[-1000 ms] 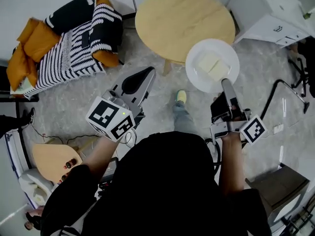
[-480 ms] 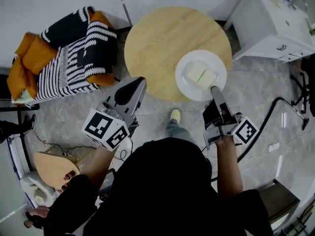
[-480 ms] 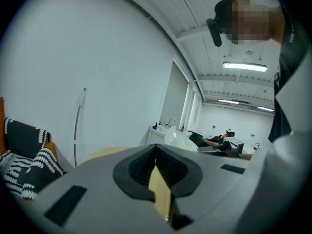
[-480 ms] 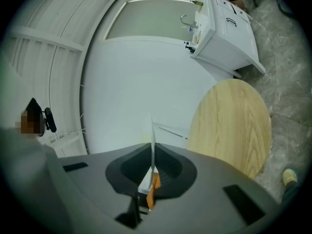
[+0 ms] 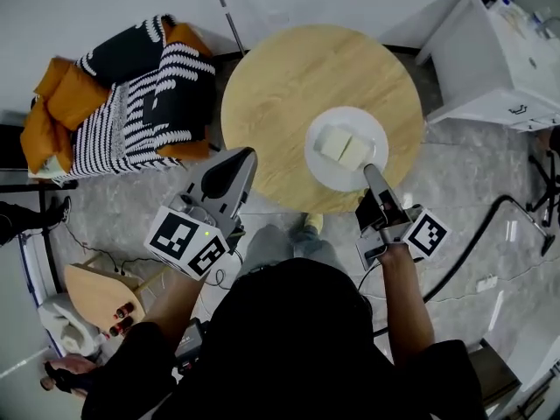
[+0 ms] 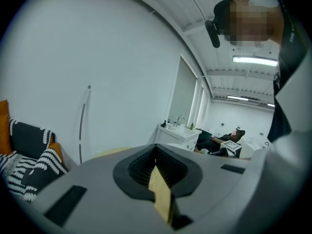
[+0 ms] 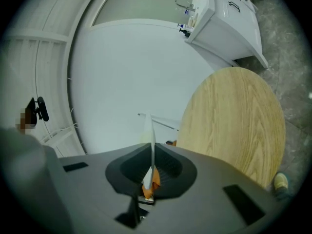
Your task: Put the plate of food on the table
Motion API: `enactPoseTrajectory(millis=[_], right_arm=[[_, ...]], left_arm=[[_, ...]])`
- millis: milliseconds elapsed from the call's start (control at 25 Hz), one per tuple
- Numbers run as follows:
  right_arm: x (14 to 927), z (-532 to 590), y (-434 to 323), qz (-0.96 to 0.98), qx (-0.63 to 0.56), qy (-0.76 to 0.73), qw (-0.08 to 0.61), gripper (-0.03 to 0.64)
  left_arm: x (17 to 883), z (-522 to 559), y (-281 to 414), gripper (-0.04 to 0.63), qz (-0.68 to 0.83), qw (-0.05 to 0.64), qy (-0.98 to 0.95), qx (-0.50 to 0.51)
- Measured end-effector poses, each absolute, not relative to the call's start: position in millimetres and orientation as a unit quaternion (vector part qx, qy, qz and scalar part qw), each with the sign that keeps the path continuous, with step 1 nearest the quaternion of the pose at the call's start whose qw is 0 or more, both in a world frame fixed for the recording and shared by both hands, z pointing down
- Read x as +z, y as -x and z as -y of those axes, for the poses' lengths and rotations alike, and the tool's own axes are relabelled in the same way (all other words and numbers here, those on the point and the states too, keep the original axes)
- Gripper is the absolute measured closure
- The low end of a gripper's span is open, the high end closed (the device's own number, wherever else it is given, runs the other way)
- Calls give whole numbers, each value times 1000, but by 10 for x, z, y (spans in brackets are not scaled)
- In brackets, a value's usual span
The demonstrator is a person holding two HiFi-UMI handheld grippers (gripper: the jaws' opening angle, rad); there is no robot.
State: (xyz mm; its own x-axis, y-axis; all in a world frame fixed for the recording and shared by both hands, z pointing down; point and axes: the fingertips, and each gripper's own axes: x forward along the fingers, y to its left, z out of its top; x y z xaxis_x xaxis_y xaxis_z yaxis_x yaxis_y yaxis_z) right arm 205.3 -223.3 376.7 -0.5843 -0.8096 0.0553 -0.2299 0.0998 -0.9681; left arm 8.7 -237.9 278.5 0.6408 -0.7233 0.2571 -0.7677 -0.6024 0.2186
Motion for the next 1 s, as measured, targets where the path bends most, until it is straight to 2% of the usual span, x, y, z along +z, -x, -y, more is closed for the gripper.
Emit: enactPoseTrajectory(millis=[760,1000], right_arm=[[5119,2363,-1790,-622,-646,416,149,597],[5346,2296,-1684,-603,-663,420,142,597]], left_arm=[[3516,2771,23,589,422,227,-874,80],[3786,2764,43,589,409,249,-874,86]])
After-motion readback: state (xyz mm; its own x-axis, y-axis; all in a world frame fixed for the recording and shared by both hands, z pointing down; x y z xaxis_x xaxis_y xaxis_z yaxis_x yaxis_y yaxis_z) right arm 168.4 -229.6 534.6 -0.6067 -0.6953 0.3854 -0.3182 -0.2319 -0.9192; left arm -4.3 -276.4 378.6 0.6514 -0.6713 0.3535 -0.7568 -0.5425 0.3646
